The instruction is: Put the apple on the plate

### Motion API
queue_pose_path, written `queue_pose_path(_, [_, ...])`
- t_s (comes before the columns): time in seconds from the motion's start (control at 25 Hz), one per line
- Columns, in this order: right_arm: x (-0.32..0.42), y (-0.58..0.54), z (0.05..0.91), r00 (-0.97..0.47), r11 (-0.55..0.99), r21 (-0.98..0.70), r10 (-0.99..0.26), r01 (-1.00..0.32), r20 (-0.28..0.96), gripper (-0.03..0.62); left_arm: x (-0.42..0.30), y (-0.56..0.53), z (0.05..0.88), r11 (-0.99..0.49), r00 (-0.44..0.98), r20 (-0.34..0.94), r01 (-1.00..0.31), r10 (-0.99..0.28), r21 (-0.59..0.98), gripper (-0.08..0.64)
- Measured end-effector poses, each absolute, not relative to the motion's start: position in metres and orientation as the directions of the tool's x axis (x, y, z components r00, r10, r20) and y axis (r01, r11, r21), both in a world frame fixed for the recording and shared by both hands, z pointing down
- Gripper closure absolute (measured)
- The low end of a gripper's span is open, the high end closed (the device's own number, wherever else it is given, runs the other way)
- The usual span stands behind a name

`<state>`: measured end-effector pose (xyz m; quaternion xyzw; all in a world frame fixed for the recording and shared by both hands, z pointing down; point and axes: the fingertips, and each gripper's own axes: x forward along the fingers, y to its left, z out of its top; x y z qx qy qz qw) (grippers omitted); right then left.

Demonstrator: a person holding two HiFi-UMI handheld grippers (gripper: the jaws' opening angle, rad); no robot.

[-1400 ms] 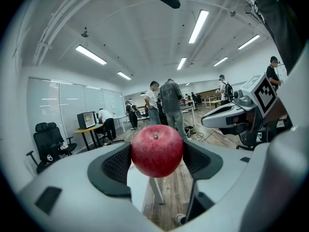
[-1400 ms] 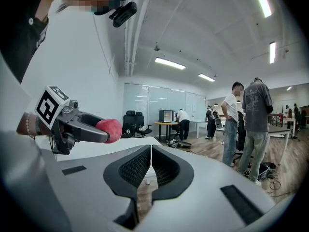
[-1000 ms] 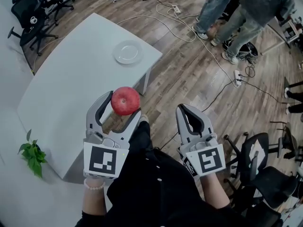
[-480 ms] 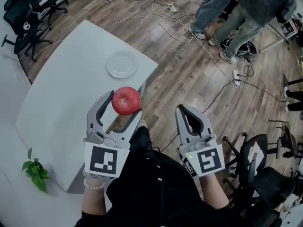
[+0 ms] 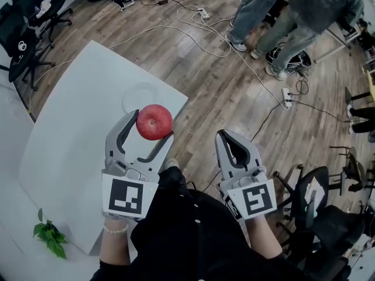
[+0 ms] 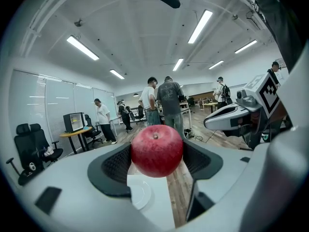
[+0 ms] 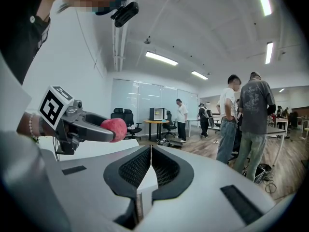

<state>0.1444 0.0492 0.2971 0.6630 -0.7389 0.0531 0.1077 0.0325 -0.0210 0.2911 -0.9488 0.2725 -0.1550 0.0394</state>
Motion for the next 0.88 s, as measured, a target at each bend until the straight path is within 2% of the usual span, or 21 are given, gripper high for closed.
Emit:
queue_pose_path(0.32, [0.158, 0.012, 0.294, -0.106, 0.125, 0.073, -0.969, -0.989, 0.222, 0.548, 0.044, -0.057, 0.292, -0.842, 0.797, 0.274, -0.515, -0.539, -0.16, 0.215])
queue_pose_path(0.88, [0.133, -0.028, 0.296, -0.179, 0.201, 0.08, -0.959, -0.976, 0.22, 0.548, 0.016, -0.084, 0.299, -0.807, 0.762, 0.27, -0.571, -0.589, -0.148, 0.215])
